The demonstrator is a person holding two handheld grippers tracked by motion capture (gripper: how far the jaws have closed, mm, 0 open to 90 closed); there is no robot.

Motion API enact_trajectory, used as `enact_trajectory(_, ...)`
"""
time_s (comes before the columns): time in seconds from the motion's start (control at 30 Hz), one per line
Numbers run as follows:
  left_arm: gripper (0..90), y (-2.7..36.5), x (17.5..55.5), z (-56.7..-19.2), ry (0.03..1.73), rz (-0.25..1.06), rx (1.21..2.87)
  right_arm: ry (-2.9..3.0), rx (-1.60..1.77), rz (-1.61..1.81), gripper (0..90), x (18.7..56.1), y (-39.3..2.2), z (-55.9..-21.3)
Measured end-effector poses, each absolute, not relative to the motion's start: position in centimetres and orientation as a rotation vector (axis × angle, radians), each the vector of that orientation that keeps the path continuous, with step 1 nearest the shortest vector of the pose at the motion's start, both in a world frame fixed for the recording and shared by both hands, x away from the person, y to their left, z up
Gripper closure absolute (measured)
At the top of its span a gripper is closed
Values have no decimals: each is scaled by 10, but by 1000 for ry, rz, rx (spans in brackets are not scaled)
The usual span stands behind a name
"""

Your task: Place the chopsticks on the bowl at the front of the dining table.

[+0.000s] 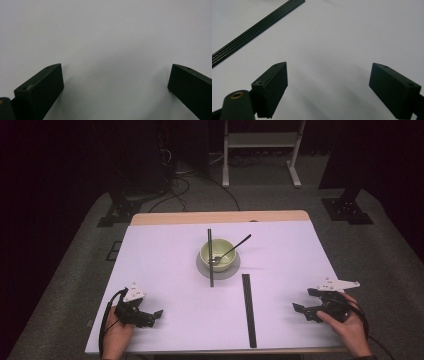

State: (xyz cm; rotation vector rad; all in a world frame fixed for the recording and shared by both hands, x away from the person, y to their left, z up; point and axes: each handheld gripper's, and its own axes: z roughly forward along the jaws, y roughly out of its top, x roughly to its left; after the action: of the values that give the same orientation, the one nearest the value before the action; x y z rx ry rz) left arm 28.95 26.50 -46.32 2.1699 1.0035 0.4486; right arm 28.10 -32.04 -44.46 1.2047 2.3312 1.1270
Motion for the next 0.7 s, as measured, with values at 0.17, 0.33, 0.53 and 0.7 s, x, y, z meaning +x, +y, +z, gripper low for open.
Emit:
enact_trajectory(0.17, 0, 265, 289, -463, 1004, 449, 2170, 2312, 1193, 1128, 139, 276, -327, -449)
enact_trajectory(0.33, 0, 265, 289, -463, 1004, 449, 2170, 2321, 1175, 1105, 139, 274, -327, -457)
enact_trajectory(0.53, 0, 265, 289, -463, 1004, 449, 2169, 2350, 1148, 1053, 141, 277, -319, -464)
enact_trajectory(0.7, 0, 265, 289, -463, 1004, 449, 2169, 2349, 1142, 1043, 142, 277, -318, -464)
